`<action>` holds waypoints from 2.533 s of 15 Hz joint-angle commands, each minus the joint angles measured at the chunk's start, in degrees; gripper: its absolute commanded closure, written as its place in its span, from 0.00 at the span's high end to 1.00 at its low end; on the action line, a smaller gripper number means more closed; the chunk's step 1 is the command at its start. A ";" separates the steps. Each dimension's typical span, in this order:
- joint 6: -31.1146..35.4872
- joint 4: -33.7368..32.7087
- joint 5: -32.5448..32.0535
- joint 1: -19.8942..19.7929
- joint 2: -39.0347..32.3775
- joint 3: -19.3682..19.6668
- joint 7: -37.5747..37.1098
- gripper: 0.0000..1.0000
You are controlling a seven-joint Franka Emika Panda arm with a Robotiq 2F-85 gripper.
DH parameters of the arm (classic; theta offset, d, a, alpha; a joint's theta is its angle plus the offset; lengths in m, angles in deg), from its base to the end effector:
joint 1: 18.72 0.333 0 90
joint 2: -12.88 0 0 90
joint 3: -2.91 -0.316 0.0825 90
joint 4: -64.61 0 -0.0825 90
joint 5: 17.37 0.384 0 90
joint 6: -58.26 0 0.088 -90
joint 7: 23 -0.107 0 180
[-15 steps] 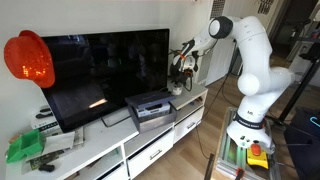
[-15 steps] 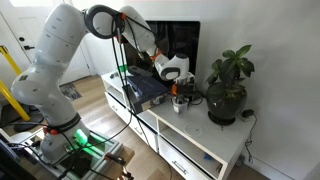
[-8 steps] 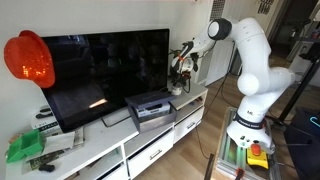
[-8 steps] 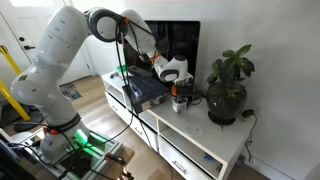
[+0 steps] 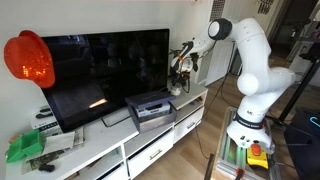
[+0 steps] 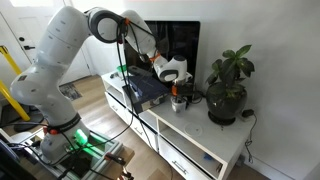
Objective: Take the lid off of the cup then take the glasses and place the lid back on the cup
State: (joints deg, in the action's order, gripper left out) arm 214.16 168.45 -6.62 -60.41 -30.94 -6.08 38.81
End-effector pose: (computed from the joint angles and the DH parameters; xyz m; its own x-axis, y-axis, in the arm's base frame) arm 0.5451 -0.3662 0.1344 0.9299 0.2794 0.2394 0.2855 -0.9583 0.0096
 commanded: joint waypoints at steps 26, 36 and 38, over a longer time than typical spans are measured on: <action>1.28 2.01 1.11 -1.53 2.12 -1.23 1.94 0.02; 2.46 8.41 4.58 -4.41 9.15 -4.29 2.55 0.02; 2.53 10.37 5.91 -5.13 11.78 -4.97 2.76 0.02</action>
State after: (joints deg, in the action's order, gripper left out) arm 215.72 173.65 -3.58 -63.49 -24.47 -9.15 39.80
